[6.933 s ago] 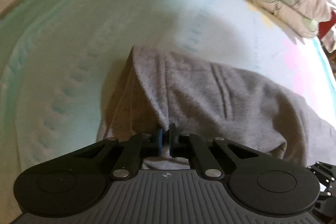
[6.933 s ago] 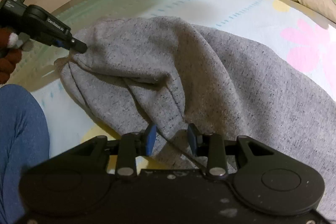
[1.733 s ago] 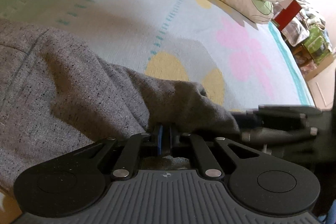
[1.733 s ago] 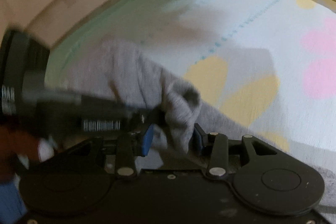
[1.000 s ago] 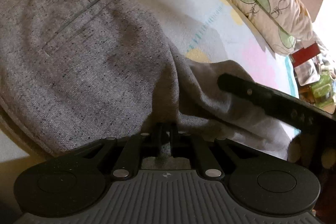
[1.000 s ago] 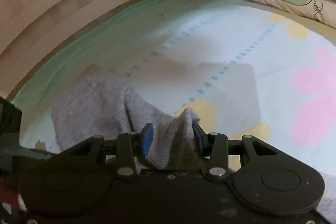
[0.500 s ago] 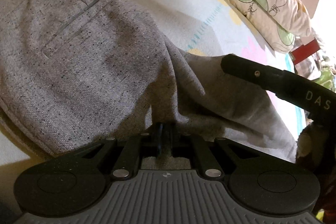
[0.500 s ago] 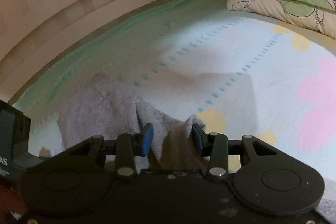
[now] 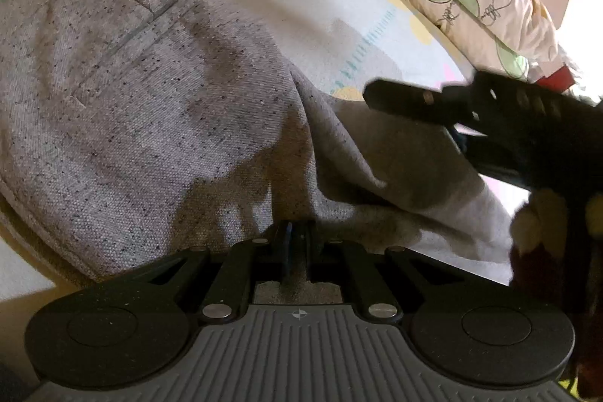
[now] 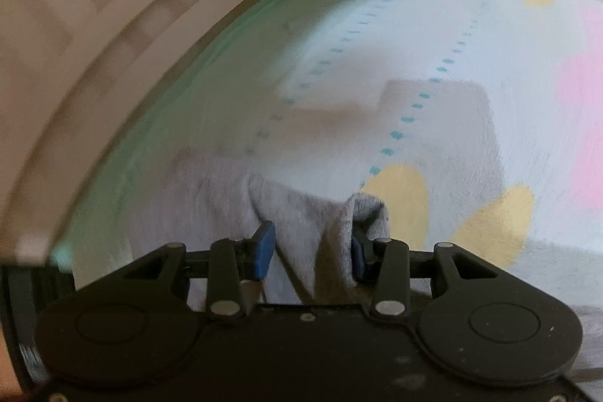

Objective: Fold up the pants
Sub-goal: 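Hold the folded pants with the left gripper while the right gripper grasps the fabric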

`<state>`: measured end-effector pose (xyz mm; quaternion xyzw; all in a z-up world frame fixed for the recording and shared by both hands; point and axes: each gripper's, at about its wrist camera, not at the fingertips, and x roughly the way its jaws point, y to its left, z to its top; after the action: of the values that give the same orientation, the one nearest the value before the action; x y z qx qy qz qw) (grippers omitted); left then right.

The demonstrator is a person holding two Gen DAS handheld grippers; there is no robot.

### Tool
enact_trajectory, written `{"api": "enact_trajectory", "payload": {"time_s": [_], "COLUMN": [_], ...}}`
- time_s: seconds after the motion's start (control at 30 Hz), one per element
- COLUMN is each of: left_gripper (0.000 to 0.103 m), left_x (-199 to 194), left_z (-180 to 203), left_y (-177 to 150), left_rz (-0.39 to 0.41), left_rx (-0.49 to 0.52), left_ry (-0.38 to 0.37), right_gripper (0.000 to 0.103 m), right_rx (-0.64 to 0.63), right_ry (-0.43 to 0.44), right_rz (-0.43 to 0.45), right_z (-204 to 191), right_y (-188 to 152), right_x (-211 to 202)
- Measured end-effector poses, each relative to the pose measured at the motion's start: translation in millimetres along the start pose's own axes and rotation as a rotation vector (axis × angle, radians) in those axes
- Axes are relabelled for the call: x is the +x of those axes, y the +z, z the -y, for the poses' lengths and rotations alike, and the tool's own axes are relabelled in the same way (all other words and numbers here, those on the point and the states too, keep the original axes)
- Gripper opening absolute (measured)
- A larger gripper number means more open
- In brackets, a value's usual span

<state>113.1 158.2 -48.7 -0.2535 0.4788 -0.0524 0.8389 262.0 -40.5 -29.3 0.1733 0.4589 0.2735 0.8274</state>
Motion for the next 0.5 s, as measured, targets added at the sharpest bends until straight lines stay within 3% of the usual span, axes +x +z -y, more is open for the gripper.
{"api": "enact_trajectory", "payload": {"time_s": [0.1, 0.13, 0.17, 0.23, 0.4, 0.5], "left_gripper": [0.007, 0.007, 0.007, 0.007, 0.007, 0.007], "left_x": [0.3, 0.3, 0.2, 0.2, 2.3, 3.2], "left_z": [1.0, 1.0, 0.9, 1.3, 7.0, 9.1], "left_y": [-0.3, -0.2, -0.3, -0.5, -1.6, -2.4], "left_rz": [0.002, 0.003, 0.004, 0.006, 0.012, 0.016], "left_rx": [0.004, 0.004, 0.005, 0.010, 0.022, 0.036], "left_ry": [0.002, 0.002, 0.002, 0.005, 0.013, 0.019], "right_gripper": [0.040, 0.030, 0.005, 0.004, 0.003, 0.003], "right_rx": [0.060, 0.068, 0.069, 0.044, -0.107, -0.130], "right_ry": [0.010, 0.008, -0.003, -0.037, -0.145, -0.183], "right_rz": [-0.009, -0.013, -0.018, -0.025, 0.122, 0.103], "right_z": [10.3, 12.5, 13.6, 13.2, -2.6, 1.5], "right_y": [8.0, 9.9, 11.2, 14.6, 41.9, 52.3], "right_x": [6.7, 8.3, 9.7, 9.8, -1.8, 14.8]}}
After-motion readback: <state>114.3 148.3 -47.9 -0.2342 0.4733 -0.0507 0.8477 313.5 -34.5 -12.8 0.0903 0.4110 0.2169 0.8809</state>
